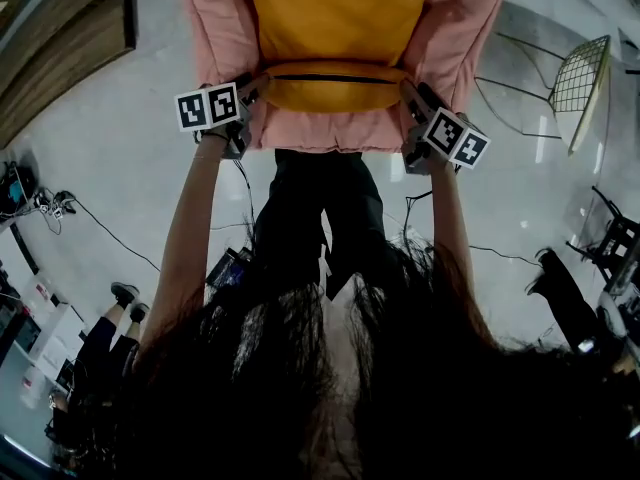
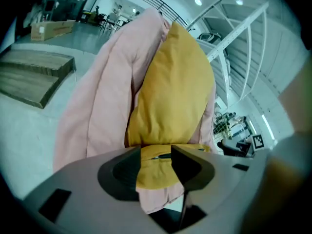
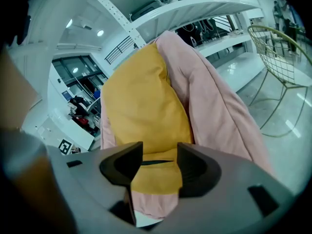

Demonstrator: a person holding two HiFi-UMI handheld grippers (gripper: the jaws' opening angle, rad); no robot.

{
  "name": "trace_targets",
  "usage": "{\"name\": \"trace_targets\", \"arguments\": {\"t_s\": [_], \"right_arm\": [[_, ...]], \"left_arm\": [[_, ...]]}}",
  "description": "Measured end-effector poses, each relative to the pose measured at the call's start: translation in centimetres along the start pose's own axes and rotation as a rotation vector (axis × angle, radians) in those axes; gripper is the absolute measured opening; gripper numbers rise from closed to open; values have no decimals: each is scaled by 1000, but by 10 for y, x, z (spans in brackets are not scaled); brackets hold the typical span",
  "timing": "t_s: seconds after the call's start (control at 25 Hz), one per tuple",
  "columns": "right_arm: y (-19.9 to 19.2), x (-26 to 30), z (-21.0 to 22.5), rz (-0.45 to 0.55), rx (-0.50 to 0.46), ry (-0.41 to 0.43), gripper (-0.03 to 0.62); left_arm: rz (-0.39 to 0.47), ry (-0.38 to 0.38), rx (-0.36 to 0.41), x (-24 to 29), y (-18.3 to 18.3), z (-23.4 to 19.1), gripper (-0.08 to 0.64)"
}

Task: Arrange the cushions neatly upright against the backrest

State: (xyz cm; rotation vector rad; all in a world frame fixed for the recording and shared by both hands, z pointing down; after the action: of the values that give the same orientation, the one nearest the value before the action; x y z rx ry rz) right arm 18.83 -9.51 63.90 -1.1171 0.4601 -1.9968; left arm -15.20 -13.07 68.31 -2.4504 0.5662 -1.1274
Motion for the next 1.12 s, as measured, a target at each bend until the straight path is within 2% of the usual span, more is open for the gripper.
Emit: {"name": "trace_targets", "arguments": {"t_s": [0.12,0.24,0.36,0.56,0.68,0.8,0.96,1.12], "right_arm": [[-5,-21,-20,9,9,12,206],[-1,-39,-41,41,-14,-1,206],[2,-52,-68,78,-24,25,206],[12,-72,-126,163,-83,92,206],[22,-85,-160,218,-142,127,206],[22,-100,-192,239,-232,155,201],[15,-119,-228,263,-334,161,179],[5,-137,-245,293,-327,153,141]], "left_arm": [[39,-28,-20,-23,2,8,184],[80,-64,13,-48,9,22,184],[116,-108,108,-70,21,44,184],[180,-175,315,-104,45,82,184],[224,-218,426,-127,62,110,184],[270,-250,503,-151,70,134,184],[335,-302,518,-183,71,155,183],[356,-348,508,-201,60,171,181]]}}
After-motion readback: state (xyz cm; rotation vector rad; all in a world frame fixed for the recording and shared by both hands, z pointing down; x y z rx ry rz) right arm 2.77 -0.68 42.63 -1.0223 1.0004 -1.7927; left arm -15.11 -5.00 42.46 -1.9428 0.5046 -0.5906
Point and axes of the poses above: the fingertips, and each gripper's own axes: x forward along the fingers, z to its right, y out of its top, the point moved 3 cm from there along -x, backward along the fingers, and after that the axes turned 10 degrees about z, right-handed, at the moved point
